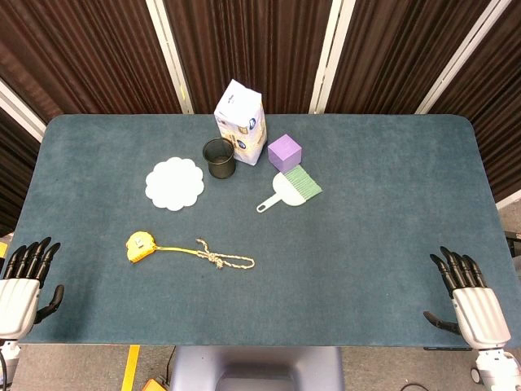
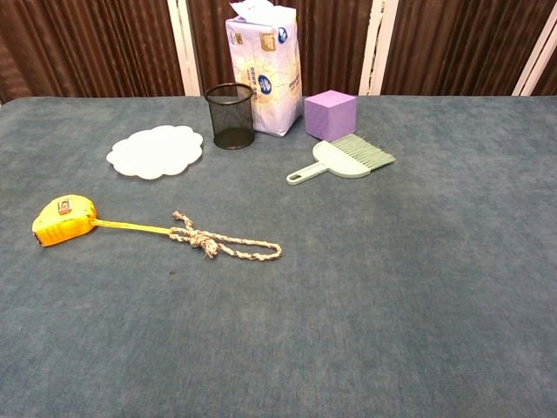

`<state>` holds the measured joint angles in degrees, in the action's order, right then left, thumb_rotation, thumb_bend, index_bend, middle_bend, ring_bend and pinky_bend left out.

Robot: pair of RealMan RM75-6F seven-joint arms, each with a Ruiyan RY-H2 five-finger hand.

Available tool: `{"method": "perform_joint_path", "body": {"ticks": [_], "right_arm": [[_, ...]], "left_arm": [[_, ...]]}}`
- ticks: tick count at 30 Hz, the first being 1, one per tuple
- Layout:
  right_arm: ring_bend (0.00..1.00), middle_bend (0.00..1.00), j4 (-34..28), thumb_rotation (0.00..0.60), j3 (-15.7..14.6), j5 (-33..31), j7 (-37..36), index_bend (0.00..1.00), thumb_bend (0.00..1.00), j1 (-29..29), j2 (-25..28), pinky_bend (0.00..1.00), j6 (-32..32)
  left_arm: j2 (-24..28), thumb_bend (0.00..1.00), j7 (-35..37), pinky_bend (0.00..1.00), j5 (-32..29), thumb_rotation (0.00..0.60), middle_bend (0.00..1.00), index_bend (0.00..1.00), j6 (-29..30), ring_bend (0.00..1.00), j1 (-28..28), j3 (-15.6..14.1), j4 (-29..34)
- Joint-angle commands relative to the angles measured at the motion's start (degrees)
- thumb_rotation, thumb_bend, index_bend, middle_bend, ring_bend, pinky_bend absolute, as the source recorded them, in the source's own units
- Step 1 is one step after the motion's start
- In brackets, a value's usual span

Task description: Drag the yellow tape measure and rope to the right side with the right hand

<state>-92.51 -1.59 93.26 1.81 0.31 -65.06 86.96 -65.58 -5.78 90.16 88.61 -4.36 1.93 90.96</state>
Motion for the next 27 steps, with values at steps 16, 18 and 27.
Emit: {"method": "perform_joint_path", "body": {"ticks": [16, 18, 27], "right_arm": [[0.00, 0.00, 0.7, 0.600, -0.2, -0.4, -1.0, 0.19, 0.10, 0.6, -0.1, 0.00, -1.5], [0.00, 0.00, 1.1, 0.600, -0.3, 0.0, -1.1, 0.19, 0.10, 1.2, -0.3, 0.00, -2.3], [0.00, 0.00, -4.1, 0.600, 3.5, -1.0, 3.5, 0.20, 0.09, 10.9, -0.1, 0.00, -14.1]], "left_arm": [[0.5, 0.47, 0.4, 0.07, 1.3, 0.600, 0.00, 0.05, 1.3, 0.00, 0.5, -0.6, 1.0], [0.5, 0.47, 0.7, 0.07, 1.5, 0.600, 0.00, 0.05, 1.4, 0.00, 0.7, -0.8, 0.9], [1.3, 0.47, 2.1, 0.07, 1.9, 0.600, 0.00, 0.05, 2.1, 0.00, 1.0, -0.9, 1.2]]}}
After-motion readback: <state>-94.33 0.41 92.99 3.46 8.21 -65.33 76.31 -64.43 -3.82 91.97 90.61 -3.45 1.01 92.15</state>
